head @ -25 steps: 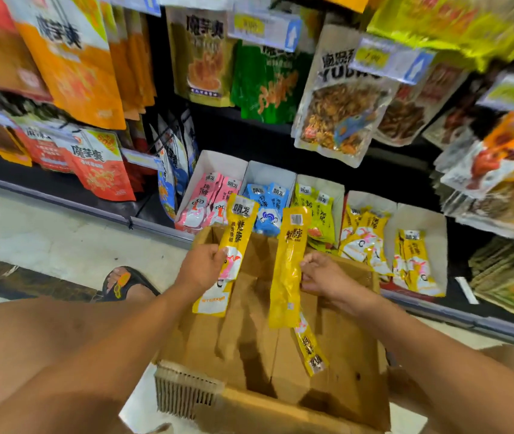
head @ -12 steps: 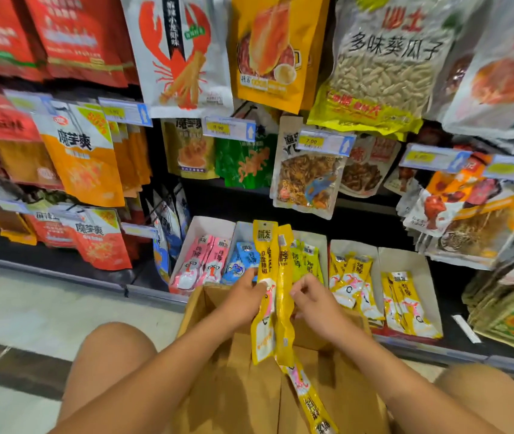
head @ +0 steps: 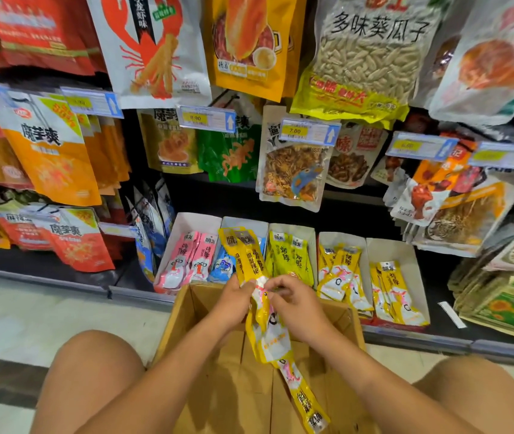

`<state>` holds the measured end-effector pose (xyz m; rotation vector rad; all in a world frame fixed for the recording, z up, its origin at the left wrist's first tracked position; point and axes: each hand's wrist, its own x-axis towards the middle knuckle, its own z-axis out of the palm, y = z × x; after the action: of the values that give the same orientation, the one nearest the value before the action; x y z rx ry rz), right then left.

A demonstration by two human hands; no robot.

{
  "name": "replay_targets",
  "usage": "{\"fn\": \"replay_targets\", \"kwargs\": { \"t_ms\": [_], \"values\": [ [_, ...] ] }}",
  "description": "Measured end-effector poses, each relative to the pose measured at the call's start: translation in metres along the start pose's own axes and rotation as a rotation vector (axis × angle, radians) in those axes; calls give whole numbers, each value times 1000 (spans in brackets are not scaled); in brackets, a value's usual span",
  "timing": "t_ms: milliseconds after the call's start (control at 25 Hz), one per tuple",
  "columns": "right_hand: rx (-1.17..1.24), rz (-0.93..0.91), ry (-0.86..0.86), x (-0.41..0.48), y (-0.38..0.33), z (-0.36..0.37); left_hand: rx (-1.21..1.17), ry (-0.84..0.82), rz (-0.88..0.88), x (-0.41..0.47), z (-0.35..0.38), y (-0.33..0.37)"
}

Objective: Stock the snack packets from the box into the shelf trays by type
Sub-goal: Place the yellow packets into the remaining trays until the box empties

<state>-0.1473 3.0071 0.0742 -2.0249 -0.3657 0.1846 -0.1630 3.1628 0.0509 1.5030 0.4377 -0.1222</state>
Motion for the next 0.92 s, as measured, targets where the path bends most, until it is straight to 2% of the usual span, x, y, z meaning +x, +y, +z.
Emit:
{"fn": "replay_targets", "kwargs": {
  "t_ms": [160,400,560,720,920],
  "values": [
    [35,125,41,6,2,-10,8,-18,30,4,3,0],
    [111,510,-50,12,4,-43,51,-75,64,7,31,10],
    [225,578,-116,15,16,-85,43,-68,56,20,72,13],
    [111,610,-130,22,51,-136,107,-115,74,37,125,14],
    [62,713,-83,25,126,-219,214,-158,-3,69,174,-9]
  ]
}}
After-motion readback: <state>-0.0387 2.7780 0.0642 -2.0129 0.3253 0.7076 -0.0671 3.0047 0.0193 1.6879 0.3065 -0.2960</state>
